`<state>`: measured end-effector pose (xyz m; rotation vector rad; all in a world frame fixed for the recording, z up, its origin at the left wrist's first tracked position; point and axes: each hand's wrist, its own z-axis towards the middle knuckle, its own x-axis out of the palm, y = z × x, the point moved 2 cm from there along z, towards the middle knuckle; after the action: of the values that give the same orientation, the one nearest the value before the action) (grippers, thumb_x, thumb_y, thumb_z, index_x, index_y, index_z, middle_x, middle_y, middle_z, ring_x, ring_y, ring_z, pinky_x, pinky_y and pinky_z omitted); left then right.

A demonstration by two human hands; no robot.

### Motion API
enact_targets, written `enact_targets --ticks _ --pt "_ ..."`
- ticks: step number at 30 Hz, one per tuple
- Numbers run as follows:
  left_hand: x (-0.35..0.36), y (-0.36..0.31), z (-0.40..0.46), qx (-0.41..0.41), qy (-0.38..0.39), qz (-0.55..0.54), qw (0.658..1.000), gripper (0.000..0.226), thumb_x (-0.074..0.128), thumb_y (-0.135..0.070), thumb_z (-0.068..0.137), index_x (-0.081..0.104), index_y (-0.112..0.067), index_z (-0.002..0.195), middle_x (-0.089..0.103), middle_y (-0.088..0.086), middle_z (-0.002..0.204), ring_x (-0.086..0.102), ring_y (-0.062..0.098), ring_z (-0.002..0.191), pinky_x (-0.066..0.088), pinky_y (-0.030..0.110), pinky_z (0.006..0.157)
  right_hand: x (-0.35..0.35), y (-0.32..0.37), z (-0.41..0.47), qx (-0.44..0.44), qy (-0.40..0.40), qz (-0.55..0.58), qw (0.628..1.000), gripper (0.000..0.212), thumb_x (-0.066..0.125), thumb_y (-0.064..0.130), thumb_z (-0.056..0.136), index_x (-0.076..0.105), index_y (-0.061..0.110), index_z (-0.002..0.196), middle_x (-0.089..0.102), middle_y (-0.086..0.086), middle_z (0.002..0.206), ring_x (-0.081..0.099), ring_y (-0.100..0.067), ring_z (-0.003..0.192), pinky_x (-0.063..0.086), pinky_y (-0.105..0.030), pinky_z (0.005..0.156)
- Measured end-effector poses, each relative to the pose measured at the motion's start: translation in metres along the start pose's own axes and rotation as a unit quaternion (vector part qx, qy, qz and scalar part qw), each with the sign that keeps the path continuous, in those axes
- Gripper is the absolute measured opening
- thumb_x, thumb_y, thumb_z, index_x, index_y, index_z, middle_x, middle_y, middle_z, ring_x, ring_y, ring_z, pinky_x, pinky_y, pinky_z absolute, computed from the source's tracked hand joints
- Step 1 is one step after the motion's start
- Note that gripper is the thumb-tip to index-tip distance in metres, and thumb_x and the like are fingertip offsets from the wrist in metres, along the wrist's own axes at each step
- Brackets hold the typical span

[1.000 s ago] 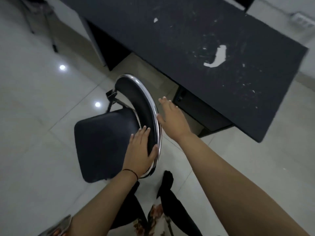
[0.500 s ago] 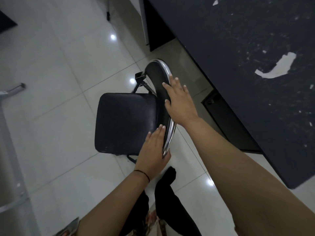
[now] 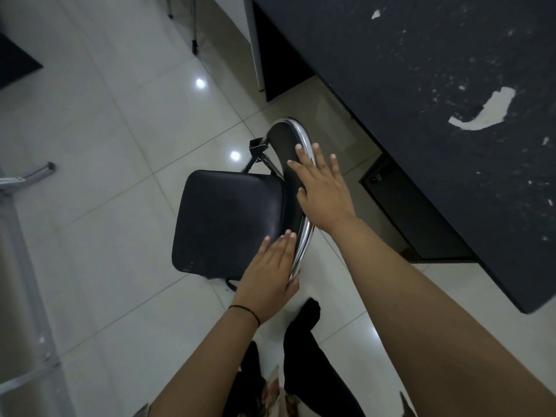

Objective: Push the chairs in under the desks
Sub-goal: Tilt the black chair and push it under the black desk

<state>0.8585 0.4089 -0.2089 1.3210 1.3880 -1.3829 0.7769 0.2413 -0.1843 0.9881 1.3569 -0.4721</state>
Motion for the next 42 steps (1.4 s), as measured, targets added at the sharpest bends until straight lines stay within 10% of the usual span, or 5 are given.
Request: enact_targets --ticks 19,32,35,42 --pt "-0.001 0.101 -0.176 0.169 0.014 0.133 0.977 0.089 0.060 -0.037 0.081 0.004 -0.025 0.149 0.043 0.011 0.143 0.045 0.029 0.129 0.023 0.044 0.109 0.055 0.114 -0.180 0.159 -0.061 0.012 0.985 0.059 0.041 0.023 0.093 0.024 0.029 0.149 0.001 0.001 0.161 -0.013 -0.021 0.146 -0.018 -0.039 0.113" --pt "0.012 0.069 -0.250 -0.050 -0.021 -0.062 0.997 0.073 0.062 0.008 0.080 0.034 -0.016 0.142 0.034 0.019 0.147 0.041 0.039 0.128 0.047 0.051 0.094 0.083 0.151 -0.272 0.209 -0.036 0.012 0.977 0.054 0.030 0.035 0.098 0.017 0.034 0.150 0.007 -0.001 0.160 -0.011 -0.024 0.147 -0.010 -0.040 0.117" --pt "0.009 0.047 -0.248 -0.052 -0.036 -0.077 0.995 0.052 0.045 -0.025 0.090 0.038 -0.014 0.141 0.030 0.015 0.150 0.035 0.034 0.134 0.028 0.057 0.108 0.080 0.141 -0.281 0.172 -0.017 0.026 0.985 0.052 0.027 0.043 0.100 0.022 0.031 0.150 0.005 0.002 0.161 -0.009 -0.020 0.147 -0.009 -0.036 0.117" --pt "0.019 0.020 -0.218 -0.194 -0.067 -0.104 0.973 0.092 0.009 -0.074 0.074 0.015 -0.020 0.149 0.012 0.004 0.157 0.005 0.025 0.144 -0.006 0.039 0.114 0.068 0.106 -0.285 0.074 0.004 0.009 0.997 0.074 0.037 0.062 0.090 0.020 0.024 0.150 0.008 0.002 0.160 -0.005 -0.016 0.147 -0.006 -0.034 0.118"
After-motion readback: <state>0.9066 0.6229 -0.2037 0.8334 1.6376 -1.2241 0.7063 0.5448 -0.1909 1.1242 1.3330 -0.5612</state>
